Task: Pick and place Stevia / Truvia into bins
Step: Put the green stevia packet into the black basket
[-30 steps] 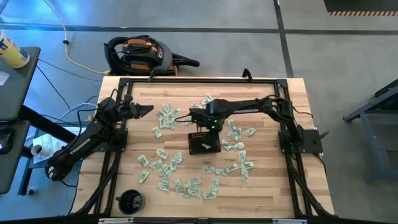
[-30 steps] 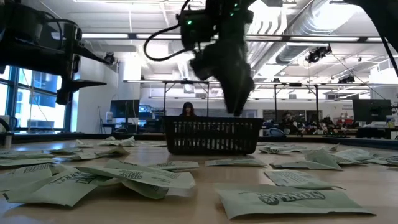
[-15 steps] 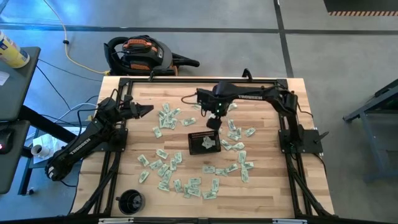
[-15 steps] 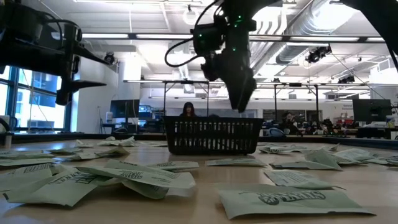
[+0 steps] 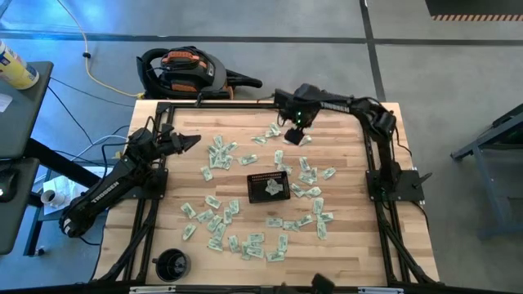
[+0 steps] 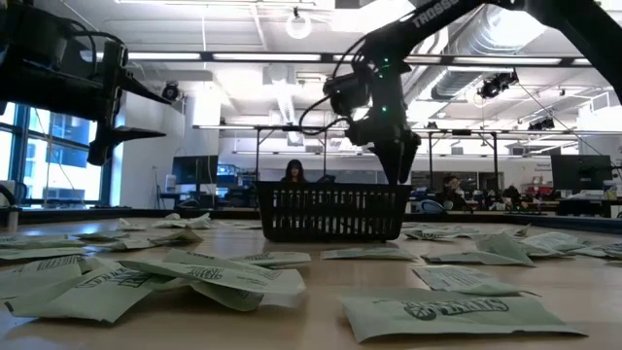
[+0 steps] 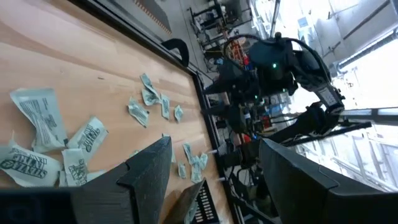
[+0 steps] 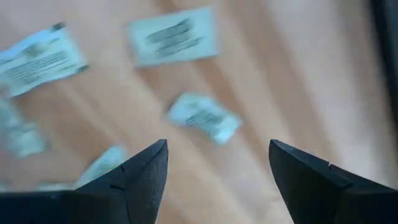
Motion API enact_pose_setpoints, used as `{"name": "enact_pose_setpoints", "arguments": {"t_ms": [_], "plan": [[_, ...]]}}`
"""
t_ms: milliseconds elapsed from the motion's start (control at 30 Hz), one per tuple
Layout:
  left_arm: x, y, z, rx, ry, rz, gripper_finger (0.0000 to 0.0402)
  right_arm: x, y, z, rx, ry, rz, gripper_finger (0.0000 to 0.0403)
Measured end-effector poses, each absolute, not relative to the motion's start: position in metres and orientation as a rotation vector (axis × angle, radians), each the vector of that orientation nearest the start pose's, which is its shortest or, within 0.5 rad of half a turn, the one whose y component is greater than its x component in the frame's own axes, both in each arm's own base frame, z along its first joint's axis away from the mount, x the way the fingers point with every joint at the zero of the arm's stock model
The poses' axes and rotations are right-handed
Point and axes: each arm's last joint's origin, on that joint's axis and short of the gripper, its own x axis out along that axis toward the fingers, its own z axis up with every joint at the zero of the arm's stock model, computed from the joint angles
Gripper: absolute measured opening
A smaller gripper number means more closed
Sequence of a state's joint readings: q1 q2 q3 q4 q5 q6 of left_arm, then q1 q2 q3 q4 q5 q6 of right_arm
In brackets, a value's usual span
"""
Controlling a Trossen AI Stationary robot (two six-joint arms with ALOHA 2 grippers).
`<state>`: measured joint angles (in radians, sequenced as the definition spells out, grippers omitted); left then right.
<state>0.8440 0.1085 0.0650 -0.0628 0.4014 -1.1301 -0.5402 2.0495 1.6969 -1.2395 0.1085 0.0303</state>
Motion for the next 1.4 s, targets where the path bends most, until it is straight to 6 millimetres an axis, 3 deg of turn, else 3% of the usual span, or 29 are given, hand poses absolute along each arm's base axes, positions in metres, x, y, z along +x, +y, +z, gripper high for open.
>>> {"name": "enact_pose_setpoints", "arguments": {"t_ms": [133,267,500,933,1100,1267,1400], "plan": [[0.074,0.067,0.171,-1.174,-0.185,0.463,0.0278,0.327,-0.218,0.207,0.310,1.580,-0.480,0.0267],[0.074,0.067,0.171,-1.192,-0.195,0.472,0.0278,0.316,-0.230,0.185,0.343,1.648,-0.411,0.0267],[0.073,0.068,0.169,-1.204,-0.192,0.506,0.0278,0.301,-0.227,0.159,0.219,1.780,-0.261,0.0267],[0.072,0.068,0.166,-1.214,-0.191,0.556,0.0278,0.314,-0.219,0.142,0.093,1.688,-0.149,0.0267],[0.072,0.068,0.166,-1.215,-0.191,0.557,0.0278,0.316,-0.222,0.135,0.118,1.683,-0.133,0.0264],[0.072,0.068,0.166,-1.216,-0.191,0.557,0.0278,0.315,-0.222,0.131,0.159,1.690,-0.154,0.0227],[0.072,0.068,0.166,-1.216,-0.191,0.557,0.0278,0.313,-0.220,0.131,0.238,1.701,-0.185,0.0160]]}}
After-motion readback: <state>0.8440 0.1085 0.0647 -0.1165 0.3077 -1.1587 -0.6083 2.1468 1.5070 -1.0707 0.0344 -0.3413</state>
